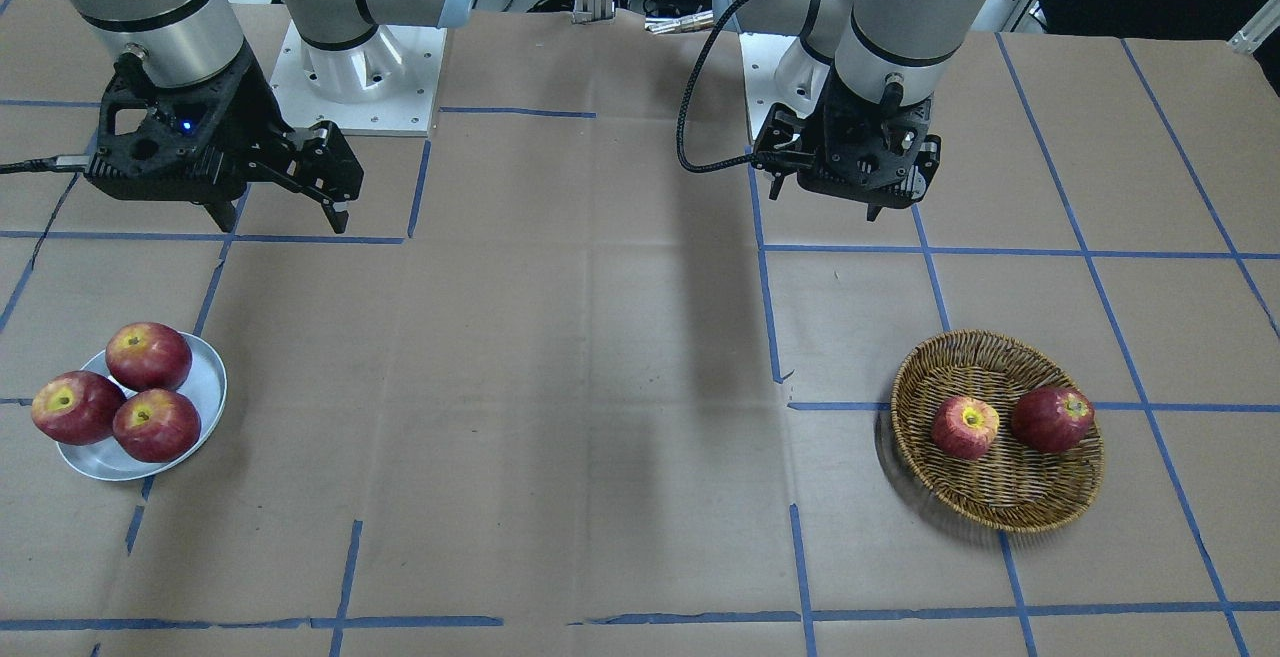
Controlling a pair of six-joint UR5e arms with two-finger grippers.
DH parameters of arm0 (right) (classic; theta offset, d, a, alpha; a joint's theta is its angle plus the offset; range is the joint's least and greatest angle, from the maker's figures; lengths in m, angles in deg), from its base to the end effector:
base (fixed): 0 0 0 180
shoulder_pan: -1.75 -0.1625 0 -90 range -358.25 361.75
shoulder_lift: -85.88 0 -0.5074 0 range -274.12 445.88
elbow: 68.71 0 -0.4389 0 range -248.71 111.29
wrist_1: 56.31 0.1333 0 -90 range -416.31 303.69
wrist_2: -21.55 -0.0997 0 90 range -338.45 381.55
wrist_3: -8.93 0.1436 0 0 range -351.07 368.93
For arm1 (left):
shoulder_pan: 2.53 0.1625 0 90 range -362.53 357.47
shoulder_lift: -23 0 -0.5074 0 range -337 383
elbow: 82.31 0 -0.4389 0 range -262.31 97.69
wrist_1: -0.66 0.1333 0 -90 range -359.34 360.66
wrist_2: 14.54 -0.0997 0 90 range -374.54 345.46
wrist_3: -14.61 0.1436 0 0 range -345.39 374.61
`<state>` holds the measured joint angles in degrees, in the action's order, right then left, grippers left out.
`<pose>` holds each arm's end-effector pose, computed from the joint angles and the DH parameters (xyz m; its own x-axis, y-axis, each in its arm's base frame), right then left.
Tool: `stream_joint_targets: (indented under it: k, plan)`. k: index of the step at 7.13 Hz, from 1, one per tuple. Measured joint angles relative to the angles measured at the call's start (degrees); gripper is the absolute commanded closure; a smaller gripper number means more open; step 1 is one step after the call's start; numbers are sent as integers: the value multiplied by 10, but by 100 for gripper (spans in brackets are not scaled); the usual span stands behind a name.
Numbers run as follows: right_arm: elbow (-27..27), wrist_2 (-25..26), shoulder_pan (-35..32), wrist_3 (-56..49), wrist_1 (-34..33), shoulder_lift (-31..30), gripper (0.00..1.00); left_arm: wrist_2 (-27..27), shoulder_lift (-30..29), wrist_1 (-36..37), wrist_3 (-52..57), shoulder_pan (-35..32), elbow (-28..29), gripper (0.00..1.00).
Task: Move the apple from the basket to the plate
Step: 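Lower the left gripper over the yellow-red apple in the wicker basket, then close the left gripper on the yellow-red apple and lift it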
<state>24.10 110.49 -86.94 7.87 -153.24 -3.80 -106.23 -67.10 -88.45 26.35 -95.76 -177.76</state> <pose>0.1233 -0.5530 0.5093 -0.9998 0.0032 -0.0172 0.0043 0.9978 -0.0666 -0.1585 -0.5173 0.4763 -0.9655 0.2600 -0.0122 0.2580 0.9623 0.0855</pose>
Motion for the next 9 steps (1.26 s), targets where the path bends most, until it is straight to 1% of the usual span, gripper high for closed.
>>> stream_joint_targets:
  k: [2,5,6,8,9]
  plan:
    - [0,0,0,0,0,0,0,-1,-14,16,26,10,0,1]
    - [-1,-1,0,1,0,-1,0,0,-48,47,152,113,-1,2]
    - [-1,-1,0,1,0,-1,0,0,-72,75,183,139,-1,2]
    - [-1,-1,-1,1,0,-1,0,-1,-158,186,231,165,-1,2]
    - [-1,-1,-1,2,0,-2,0,-1,-196,225,259,183,-2,2]
